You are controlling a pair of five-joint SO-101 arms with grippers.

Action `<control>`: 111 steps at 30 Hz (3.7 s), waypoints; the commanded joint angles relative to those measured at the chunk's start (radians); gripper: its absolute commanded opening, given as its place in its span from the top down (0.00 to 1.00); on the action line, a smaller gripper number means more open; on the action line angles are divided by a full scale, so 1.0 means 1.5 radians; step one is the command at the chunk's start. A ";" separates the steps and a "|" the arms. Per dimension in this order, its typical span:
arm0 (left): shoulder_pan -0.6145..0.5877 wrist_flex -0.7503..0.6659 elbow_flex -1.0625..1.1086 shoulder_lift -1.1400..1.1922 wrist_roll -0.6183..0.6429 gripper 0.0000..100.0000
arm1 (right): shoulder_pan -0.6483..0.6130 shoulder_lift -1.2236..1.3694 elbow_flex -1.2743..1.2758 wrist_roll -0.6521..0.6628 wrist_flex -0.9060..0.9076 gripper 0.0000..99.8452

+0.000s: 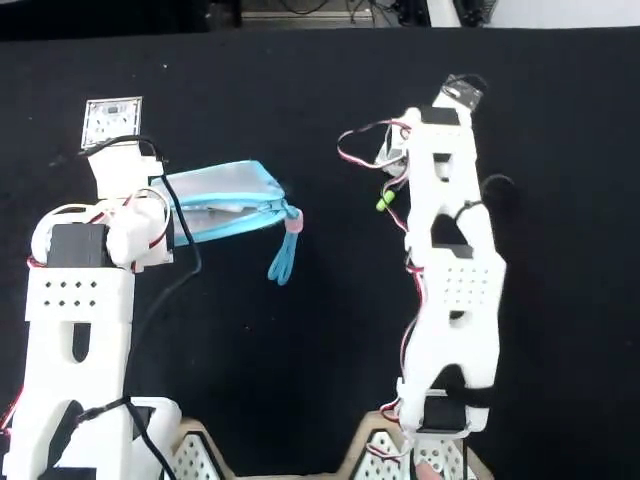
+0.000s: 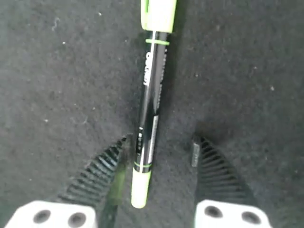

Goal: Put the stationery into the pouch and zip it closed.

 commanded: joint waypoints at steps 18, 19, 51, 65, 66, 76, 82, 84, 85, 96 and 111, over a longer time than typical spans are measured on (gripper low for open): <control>-0.002 -0.003 0.023 0.009 0.005 0.97 | 0.007 0.279 -0.620 0.362 0.315 0.99; -0.002 -0.003 0.023 0.009 0.005 0.97 | 0.007 0.279 -0.613 0.388 0.315 0.99; -0.001 -0.003 0.022 0.009 0.005 0.97 | 0.084 -0.407 0.502 0.621 0.046 0.91; -0.002 -0.003 0.023 0.009 0.005 0.97 | -0.004 -0.373 0.327 0.595 0.005 0.81; -0.002 -0.003 0.023 0.009 0.005 0.97 | 0.002 -0.349 0.314 0.593 -0.005 0.80; -0.002 -0.003 0.023 0.009 0.004 0.97 | 0.007 -0.097 0.073 0.595 0.041 0.80; -0.002 -0.003 0.023 0.009 0.004 0.97 | 0.026 0.020 -0.106 0.601 0.148 0.86; -0.002 -0.003 0.023 0.009 0.004 0.97 | 0.026 0.052 -0.157 0.616 0.187 0.95; -0.002 -0.003 0.023 0.009 0.004 0.97 | 0.026 0.064 -0.181 0.616 0.204 0.99; -0.002 -0.003 0.022 0.009 0.004 0.97 | 0.027 0.043 -0.290 0.614 0.314 0.99; -0.002 -0.003 0.022 0.009 0.004 0.97 | -0.077 -0.499 0.218 0.613 0.247 0.99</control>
